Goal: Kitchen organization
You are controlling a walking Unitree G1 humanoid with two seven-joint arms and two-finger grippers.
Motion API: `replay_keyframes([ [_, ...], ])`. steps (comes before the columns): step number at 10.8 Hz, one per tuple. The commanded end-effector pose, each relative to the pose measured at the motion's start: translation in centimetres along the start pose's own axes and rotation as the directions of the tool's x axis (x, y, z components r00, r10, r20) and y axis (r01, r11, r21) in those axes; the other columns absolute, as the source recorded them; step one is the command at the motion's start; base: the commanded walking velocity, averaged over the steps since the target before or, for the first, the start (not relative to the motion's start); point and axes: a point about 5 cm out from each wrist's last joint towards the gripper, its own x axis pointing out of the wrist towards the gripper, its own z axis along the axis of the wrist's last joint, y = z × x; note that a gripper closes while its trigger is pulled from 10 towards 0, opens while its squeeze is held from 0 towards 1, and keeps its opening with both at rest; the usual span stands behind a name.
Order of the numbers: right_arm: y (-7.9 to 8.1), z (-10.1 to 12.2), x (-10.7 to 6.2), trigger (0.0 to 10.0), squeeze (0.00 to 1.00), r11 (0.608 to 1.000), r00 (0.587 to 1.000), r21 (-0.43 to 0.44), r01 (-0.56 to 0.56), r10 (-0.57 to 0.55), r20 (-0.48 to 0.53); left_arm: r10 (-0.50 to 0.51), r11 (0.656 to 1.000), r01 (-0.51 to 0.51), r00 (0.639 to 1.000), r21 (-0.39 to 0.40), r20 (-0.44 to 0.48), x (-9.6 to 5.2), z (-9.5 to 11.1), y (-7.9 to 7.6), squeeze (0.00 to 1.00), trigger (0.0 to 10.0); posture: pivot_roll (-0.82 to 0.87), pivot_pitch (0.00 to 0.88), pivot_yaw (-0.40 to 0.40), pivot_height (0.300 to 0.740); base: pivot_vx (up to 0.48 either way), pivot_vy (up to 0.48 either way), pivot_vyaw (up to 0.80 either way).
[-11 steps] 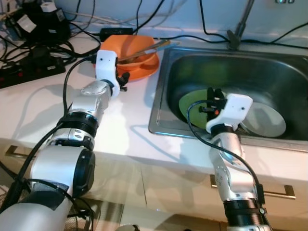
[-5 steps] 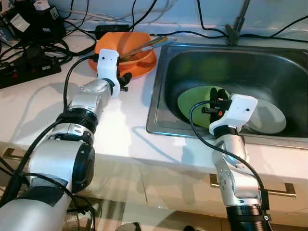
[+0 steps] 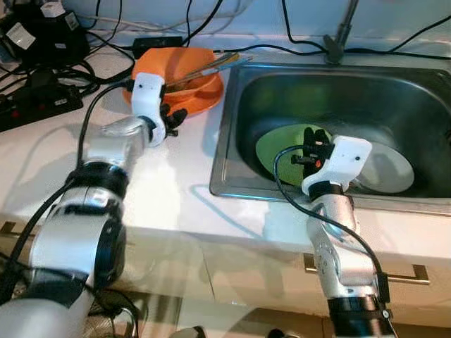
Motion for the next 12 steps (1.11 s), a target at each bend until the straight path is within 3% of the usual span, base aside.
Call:
replay_keyframes([
  [1,-0.5,-2.4,-0.5,10.0,0.00,1.000,0.994,-0.006,0.019,-0.019,-0.110,-0.016,1.000,0.014,0.993,-0.017,-0.113,-0.3,-2.5,0.1,0.00,10.0,0.16,0.167,0.064,0.740,0.000,0.000,0.00],
  [5,0.3,-2.9,0.5,10.0,0.00,1.000,0.993,0.004,-0.017,0.018,-0.120,-0.017,0.999,0.014,0.995,-0.038,-0.099,-2.3,-2.7,0.1,0.00,10.0,0.20,0.138,0.039,0.740,0.000,0.000,0.00],
  [9,0.4,-3.1,1.4,10.0,0.00,1.000,0.993,0.005,-0.025,0.026,-0.113,-0.013,0.998,0.006,0.994,-0.068,-0.111,-4.5,-3.5,-1.0,0.00,10.0,0.23,0.120,0.038,0.740,0.000,0.000,0.00],
  [12,0.6,-3.4,1.2,10.0,0.00,0.999,0.993,0.011,-0.031,0.032,-0.114,0.062,0.998,-0.064,0.996,0.019,0.070,-5.7,-1.3,-1.4,0.00,10.0,0.23,0.133,0.033,0.740,0.000,0.000,0.00],
])
